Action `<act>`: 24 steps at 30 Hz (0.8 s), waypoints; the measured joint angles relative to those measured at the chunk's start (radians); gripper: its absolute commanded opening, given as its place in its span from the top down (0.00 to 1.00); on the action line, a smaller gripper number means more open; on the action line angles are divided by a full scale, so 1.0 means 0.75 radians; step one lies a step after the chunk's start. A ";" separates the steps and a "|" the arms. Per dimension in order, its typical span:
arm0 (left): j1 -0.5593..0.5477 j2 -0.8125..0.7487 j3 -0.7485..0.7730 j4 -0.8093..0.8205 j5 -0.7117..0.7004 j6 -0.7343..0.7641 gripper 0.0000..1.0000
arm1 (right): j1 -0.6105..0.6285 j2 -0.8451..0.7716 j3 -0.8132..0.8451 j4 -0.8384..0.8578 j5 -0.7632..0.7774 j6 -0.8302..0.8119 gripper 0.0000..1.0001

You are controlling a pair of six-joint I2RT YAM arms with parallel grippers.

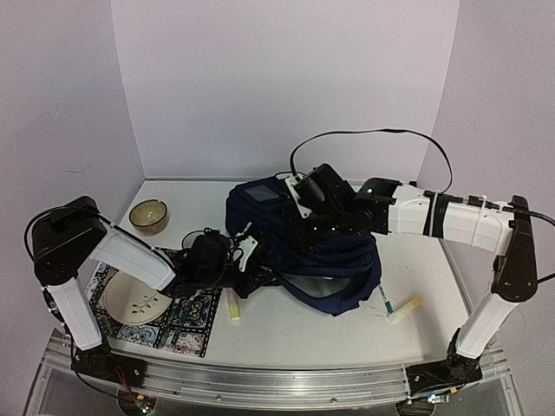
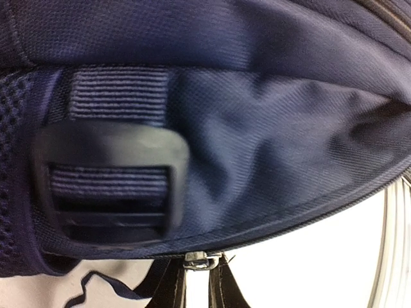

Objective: Pack the student bag
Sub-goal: Zip the largest pocket of the bag in the student bag.

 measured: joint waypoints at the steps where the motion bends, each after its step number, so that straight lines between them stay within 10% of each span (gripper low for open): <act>1: -0.019 -0.006 -0.004 0.000 -0.020 -0.004 1.00 | 0.000 0.004 0.001 -0.001 0.002 0.001 1.00; 24: -0.305 0.024 0.140 -0.072 -0.188 -0.174 1.00 | 0.020 0.174 0.150 -0.052 0.074 0.100 1.00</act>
